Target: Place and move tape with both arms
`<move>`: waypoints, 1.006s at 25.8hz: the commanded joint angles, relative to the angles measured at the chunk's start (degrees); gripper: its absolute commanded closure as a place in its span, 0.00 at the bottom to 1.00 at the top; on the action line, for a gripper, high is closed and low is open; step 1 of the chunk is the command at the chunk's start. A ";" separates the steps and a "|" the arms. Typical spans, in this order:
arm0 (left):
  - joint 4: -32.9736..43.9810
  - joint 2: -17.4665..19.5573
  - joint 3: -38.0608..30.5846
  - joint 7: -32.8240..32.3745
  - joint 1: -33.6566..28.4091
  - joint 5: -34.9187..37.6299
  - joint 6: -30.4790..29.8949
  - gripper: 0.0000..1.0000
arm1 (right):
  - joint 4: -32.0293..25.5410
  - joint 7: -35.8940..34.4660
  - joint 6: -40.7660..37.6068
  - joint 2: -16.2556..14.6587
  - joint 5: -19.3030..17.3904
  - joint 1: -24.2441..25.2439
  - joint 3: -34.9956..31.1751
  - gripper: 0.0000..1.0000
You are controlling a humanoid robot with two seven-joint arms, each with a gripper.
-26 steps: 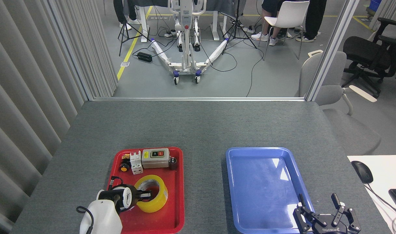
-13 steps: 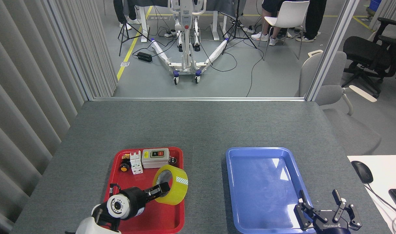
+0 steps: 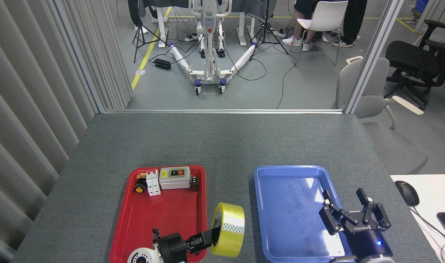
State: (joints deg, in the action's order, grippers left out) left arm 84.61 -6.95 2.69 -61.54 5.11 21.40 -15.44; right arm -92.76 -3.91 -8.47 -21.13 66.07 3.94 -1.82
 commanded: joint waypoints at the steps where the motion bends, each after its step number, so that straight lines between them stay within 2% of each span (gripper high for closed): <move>1: 0.02 0.18 0.47 -5.96 -1.77 -8.04 -4.34 1.00 | 0.39 1.01 -9.19 -5.24 -13.51 0.01 0.24 0.01; 3: -0.59 0.18 0.65 -8.24 -2.12 -9.45 -6.62 1.00 | 0.57 0.93 -13.67 -10.60 -20.97 0.10 2.43 0.01; 5: -1.38 0.18 1.09 -9.04 -2.47 -9.54 -8.03 1.00 | 0.57 0.49 -16.40 -16.49 -25.55 -0.16 7.18 0.01; 9: -2.17 0.18 2.67 -9.91 -2.47 -10.85 -8.64 1.00 | 0.13 -2.41 -22.90 -29.14 -26.95 -1.30 15.53 0.01; 11: -2.35 0.27 3.46 -10.27 -2.47 -10.94 -9.17 1.00 | -0.14 -5.14 -28.61 -33.71 -26.95 -2.62 19.31 0.01; 13: -2.26 0.27 3.55 -10.35 -2.56 -10.94 -9.35 1.00 | -0.57 -6.72 -32.31 -36.79 -26.95 -2.97 21.86 0.01; 18: -2.17 0.18 3.55 -10.88 -2.47 -10.94 -9.44 1.00 | -1.28 -6.72 -32.48 -37.41 -25.46 -3.15 26.78 0.01; 20: -2.17 0.18 3.55 -10.97 -2.38 -10.94 -9.35 1.00 | -2.51 -6.63 -30.99 -36.18 -22.83 -3.24 28.19 0.01; 23: -2.35 0.27 3.55 -10.97 -2.30 -10.85 -9.09 1.00 | -4.27 -6.72 -27.56 -33.63 -16.85 -3.24 30.21 0.02; 26: -2.52 0.00 3.55 -10.27 -2.21 -10.24 -8.56 1.00 | -5.06 -6.63 -26.95 -31.52 -13.33 -3.24 30.65 0.02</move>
State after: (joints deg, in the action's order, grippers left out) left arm 82.22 -6.80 6.24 -72.36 2.84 10.73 -24.50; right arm -96.81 -10.60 -36.70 -54.71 49.06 0.72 27.95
